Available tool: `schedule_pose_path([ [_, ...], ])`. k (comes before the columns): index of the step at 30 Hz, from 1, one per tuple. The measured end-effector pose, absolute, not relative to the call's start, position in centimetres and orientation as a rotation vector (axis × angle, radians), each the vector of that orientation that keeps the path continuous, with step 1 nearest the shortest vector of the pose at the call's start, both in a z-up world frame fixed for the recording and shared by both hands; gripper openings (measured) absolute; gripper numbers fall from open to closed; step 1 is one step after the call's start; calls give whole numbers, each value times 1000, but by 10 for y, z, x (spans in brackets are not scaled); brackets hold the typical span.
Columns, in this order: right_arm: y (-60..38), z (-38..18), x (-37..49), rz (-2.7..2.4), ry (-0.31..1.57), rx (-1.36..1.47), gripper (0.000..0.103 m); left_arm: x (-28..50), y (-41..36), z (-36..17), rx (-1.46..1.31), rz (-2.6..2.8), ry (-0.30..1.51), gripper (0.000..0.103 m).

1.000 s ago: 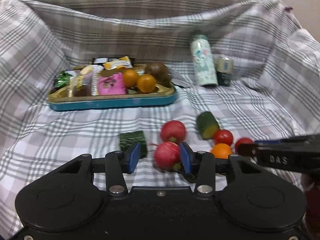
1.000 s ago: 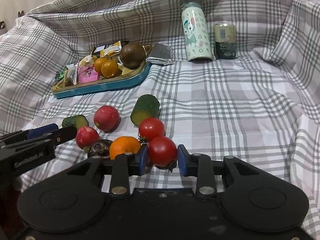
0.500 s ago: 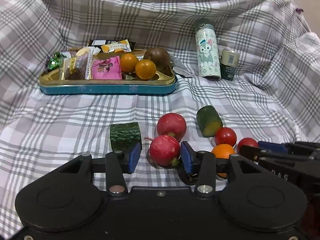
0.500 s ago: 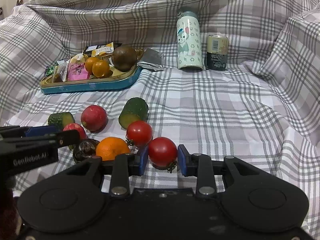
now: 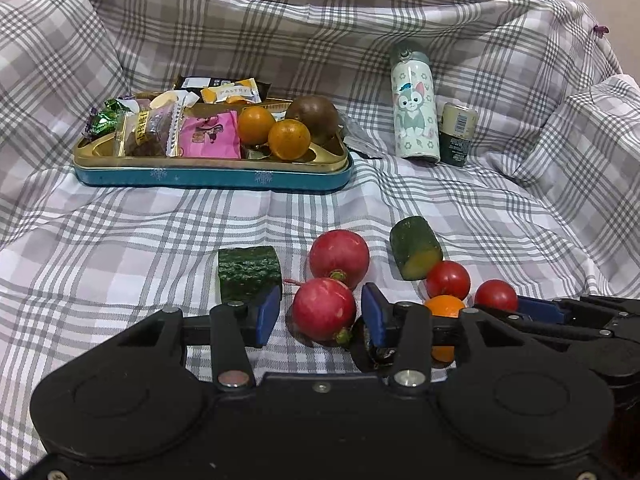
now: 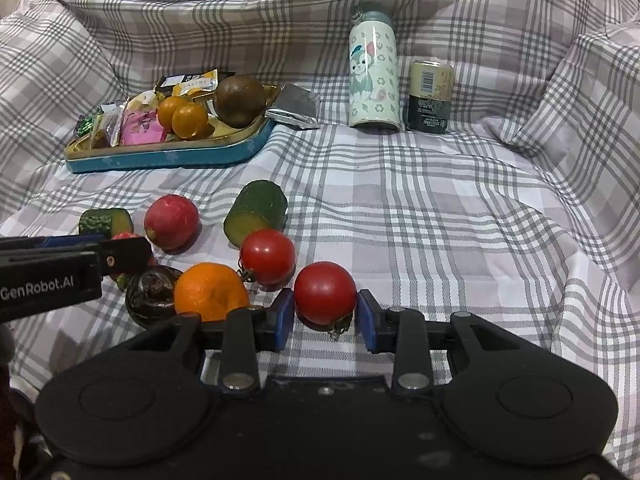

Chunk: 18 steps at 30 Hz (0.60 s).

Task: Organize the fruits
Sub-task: 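Grasp the red tomato with the right gripper while the left grasps the radish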

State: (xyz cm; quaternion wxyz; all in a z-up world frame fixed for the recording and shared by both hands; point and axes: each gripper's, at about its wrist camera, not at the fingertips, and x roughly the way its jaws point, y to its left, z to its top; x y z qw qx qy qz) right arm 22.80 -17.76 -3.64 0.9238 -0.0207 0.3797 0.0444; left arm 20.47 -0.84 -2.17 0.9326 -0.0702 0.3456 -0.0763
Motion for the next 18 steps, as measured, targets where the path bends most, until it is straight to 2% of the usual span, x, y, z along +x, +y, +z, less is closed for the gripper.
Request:
schedule_pose_path([
  [10, -177, -35, 226, 84, 752, -55, 34, 205, -1, -23, -201, -183, 718, 50],
  [11, -177, -35, 225, 83, 749, -60, 34, 205, 1, -24, -213, -194, 723, 44],
  [12, -176, -35, 224, 83, 746, -64, 34, 205, 2, -24, -224, -200, 728, 44],
  [18, -178, -33, 223, 76, 736, -62, 34, 203, 8, -25, -265, -204, 741, 46],
])
